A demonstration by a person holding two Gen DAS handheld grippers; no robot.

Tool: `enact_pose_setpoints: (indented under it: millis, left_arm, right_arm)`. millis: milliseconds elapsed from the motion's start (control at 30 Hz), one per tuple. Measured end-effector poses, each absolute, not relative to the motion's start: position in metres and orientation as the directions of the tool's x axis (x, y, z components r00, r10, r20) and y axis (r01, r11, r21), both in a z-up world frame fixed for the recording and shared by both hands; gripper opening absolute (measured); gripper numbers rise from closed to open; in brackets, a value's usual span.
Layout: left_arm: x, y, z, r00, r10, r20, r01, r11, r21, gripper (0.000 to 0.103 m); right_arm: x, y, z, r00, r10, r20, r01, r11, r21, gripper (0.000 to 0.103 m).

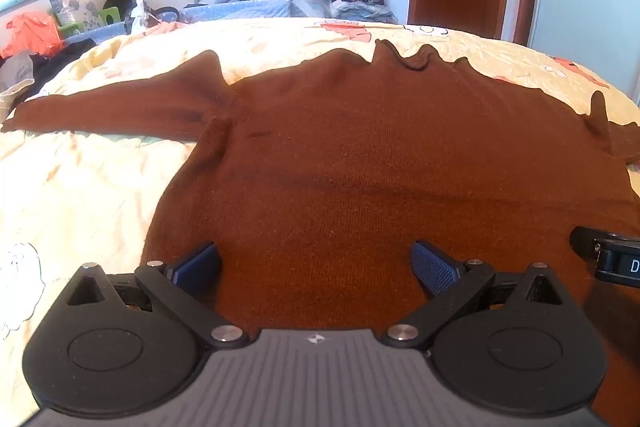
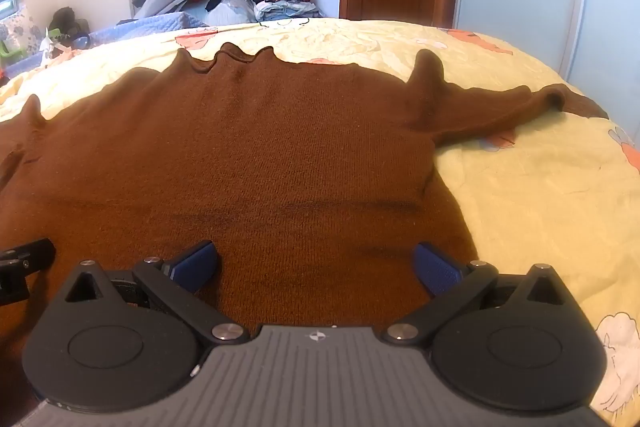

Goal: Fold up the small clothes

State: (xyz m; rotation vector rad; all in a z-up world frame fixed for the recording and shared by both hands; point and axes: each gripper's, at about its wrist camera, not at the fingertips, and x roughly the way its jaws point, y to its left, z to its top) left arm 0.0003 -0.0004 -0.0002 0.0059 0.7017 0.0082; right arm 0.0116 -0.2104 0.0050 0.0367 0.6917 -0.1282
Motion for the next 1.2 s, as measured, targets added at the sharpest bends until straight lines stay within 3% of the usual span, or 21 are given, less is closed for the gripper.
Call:
enact_pose_setpoints:
  millis: [1200]
  left_arm:
    - [0.001,-0.0001,-0.0009,0.763,0.011,-0.647,-0.013,1.0,0.002,0.103]
  right_arm:
    - [0.0082,-0.2086,0.0071,0.764,-0.109,-0.636,0.132,0.991,-0.012,0.103]
